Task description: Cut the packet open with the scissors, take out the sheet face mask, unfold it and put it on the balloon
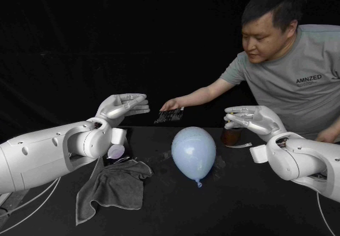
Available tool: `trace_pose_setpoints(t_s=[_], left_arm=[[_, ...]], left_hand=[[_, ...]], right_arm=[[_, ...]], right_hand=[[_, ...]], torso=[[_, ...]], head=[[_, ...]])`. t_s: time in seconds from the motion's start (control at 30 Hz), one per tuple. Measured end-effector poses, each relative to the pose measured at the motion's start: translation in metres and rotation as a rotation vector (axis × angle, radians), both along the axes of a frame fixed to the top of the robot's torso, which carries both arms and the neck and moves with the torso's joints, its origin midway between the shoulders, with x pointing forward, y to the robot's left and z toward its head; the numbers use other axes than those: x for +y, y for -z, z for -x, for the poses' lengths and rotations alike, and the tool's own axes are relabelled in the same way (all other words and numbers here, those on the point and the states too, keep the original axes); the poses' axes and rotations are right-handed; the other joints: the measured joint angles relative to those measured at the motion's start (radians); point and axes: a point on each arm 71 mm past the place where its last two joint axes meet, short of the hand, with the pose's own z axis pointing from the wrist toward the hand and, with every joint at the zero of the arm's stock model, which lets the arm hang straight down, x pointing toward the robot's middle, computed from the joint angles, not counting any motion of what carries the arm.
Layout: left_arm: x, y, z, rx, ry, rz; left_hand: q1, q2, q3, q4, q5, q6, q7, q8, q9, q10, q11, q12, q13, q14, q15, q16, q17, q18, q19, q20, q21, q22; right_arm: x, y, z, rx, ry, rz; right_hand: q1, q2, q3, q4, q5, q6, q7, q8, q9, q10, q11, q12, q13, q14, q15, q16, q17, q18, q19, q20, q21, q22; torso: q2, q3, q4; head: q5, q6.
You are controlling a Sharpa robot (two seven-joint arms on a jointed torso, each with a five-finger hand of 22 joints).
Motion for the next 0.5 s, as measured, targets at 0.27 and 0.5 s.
trace_pose_setpoints(t_s=[0.27,0.5], left_arm=[[0.003,0.000,-0.001,0.001,-0.009,0.000],[0.013,0.000,-0.001,0.002,-0.030,-0.005]], left_hand=[[0.000,0.000,0.000,0.000,0.000,0.000,0.000,0.004,0.000,0.000,0.000,0.000,0.000,0.000,0.000,0.000,0.001,-0.001,0.000,0.000,0.000,0.000],[0.000,0.000,0.000,0.000,0.000,0.000,0.000,0.004,0.000,0.000,0.000,0.000,0.000,0.000,0.000,0.000,0.001,-0.003,0.000,0.000,0.000,0.000]], right_arm=[[0.000,0.000,0.000,-0.002,-0.002,0.004],[0.000,0.000,0.000,-0.003,-0.003,0.005]], right_hand=[[0.000,0.000,0.000,0.000,0.000,-0.001,-0.001,0.000,0.000,0.000,0.000,0.000,0.000,0.000,0.000,0.000,0.000,0.001,0.000,0.000,0.000,0.000],[0.000,0.000,0.000,0.000,0.000,0.000,-0.002,0.000,0.000,0.000,0.000,0.000,0.000,0.000,0.000,0.000,0.000,0.001,0.000,0.000,0.000,-0.002]], torso=[[0.000,0.0002,-0.0008],[-0.001,0.0003,-0.0004]], head=[[0.006,-0.002],[0.009,-0.002]])
